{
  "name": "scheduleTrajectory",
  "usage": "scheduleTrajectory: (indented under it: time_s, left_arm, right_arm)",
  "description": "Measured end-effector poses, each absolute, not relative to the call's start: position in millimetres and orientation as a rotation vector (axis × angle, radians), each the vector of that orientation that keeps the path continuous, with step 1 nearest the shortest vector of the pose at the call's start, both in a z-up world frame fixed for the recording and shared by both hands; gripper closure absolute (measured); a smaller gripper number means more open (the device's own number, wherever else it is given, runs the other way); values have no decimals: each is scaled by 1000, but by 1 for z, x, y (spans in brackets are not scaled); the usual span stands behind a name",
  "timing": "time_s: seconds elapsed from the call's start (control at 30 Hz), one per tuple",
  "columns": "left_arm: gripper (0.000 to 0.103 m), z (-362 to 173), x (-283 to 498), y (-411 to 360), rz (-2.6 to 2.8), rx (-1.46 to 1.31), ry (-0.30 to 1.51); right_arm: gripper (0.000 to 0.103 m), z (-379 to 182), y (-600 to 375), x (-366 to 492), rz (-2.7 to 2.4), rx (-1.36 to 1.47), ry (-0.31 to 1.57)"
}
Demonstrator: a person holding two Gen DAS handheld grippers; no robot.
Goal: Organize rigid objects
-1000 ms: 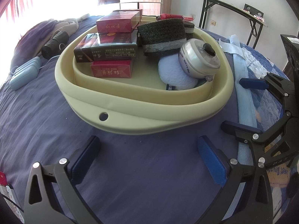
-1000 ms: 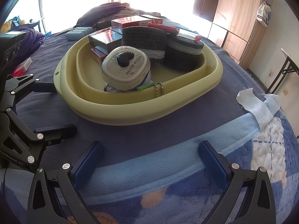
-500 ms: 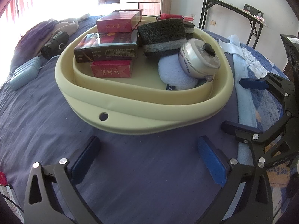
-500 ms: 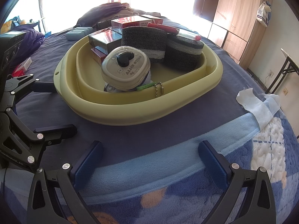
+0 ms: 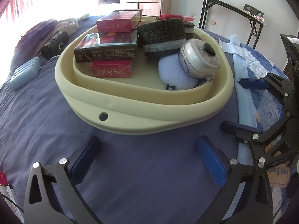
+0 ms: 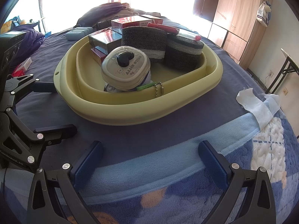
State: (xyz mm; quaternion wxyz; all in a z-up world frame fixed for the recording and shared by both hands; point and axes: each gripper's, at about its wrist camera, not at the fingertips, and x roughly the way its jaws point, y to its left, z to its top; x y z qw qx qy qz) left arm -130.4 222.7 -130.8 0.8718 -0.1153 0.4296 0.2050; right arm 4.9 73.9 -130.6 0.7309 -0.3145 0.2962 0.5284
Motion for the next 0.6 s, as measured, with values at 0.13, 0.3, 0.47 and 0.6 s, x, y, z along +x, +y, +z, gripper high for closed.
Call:
scheduleTrajectory:
  time_s: [0.13,0.3,0.47,0.6]
  left_arm:
    - [0,-131,-130,223,428,-241,898]
    - [0,-131,-130,223,429,-241,898]
    - [0,-131,-130,223,429,-241,898]
    - [0,-131,-130,223,429,-241,898]
  right_arm:
    - [0,-131,74,5,1163,-692,652]
    - [0,-131,74,5,1163,-692,652]
    - [0,-131,74,4,1163,-693,652]
    - [0,-130,74,6,1164,-691,653]
